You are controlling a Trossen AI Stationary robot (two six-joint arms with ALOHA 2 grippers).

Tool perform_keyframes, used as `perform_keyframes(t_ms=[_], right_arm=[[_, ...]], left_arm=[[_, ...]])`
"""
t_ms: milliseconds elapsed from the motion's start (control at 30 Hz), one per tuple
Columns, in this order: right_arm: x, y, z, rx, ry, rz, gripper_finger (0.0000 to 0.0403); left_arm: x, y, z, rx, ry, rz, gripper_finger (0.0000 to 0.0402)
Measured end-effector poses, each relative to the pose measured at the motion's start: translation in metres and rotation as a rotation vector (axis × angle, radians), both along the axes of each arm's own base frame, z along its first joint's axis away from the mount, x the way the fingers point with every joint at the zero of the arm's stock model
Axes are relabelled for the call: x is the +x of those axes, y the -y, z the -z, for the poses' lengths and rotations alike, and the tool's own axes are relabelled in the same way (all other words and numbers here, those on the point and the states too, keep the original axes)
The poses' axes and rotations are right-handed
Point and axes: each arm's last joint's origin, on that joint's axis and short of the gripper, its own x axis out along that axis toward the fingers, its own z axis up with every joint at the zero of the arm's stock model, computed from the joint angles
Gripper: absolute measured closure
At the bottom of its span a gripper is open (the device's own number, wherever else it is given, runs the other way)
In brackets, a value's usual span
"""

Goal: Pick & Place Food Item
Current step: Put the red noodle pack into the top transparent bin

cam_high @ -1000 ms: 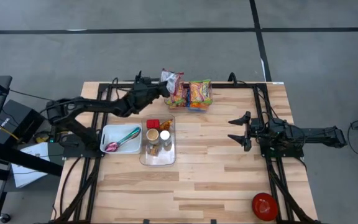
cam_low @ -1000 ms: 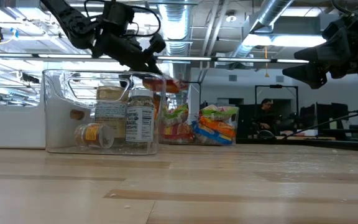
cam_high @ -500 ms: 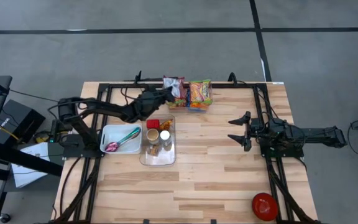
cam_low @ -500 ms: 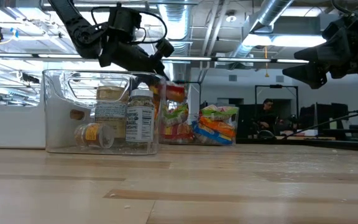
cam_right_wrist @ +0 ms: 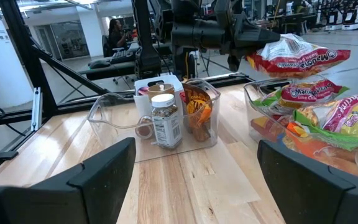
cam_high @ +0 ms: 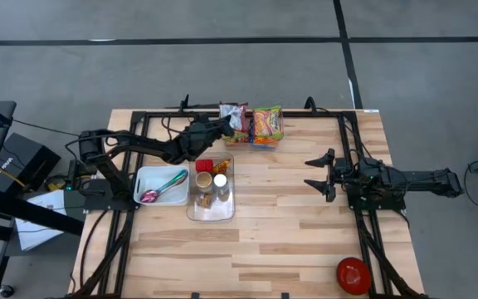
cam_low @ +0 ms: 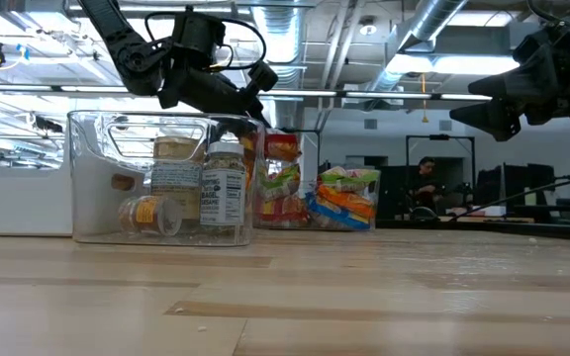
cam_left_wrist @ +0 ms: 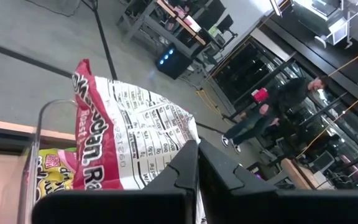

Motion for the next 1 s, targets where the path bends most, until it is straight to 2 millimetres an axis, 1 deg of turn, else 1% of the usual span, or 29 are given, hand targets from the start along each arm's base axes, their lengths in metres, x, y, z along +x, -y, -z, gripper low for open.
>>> perform_keyframes(t_ms=[200, 300, 433, 633, 700, 767, 833, 1000], right_arm=[[0.000, 0.000, 0.000, 0.000, 0.000, 0.000, 0.0072], [0.000, 0.000, 0.000, 0.000, -0.001, 0.001, 0.0072], [0.000, 0.000, 0.000, 0.000, 0.000, 0.000, 0.0072], [0.000, 0.000, 0.000, 0.000, 0.000, 0.000, 0.0072], [0.000, 0.000, 0.000, 0.000, 0.000, 0.000, 0.0072], [0.000, 0.000, 0.000, 0.000, 0.000, 0.000, 0.0072], [0.000, 0.000, 0.000, 0.000, 0.000, 0.000, 0.0072], [0.000, 0.000, 0.000, 0.000, 0.000, 0.000, 0.0072]], left_arm=[[0.000, 0.000, 0.000, 0.002, -0.001, 0.000, 0.0400], [0.000, 0.000, 0.000, 0.001, -0.001, 0.000, 0.0390], [0.001, -0.002, 0.004, 0.000, -0.004, -0.004, 0.0361], [0.010, -0.005, 0.026, -0.026, 0.028, -0.008, 0.0303], [0.013, -0.006, 0.029, -0.020, 0.049, -0.007, 0.0286], [0.015, -0.007, 0.025, 0.000, 0.056, -0.006, 0.0276], [0.013, -0.006, 0.018, 0.045, 0.021, -0.002, 0.0271], [0.004, 0.001, -0.015, 0.152, -0.052, 0.011, 0.0280]])
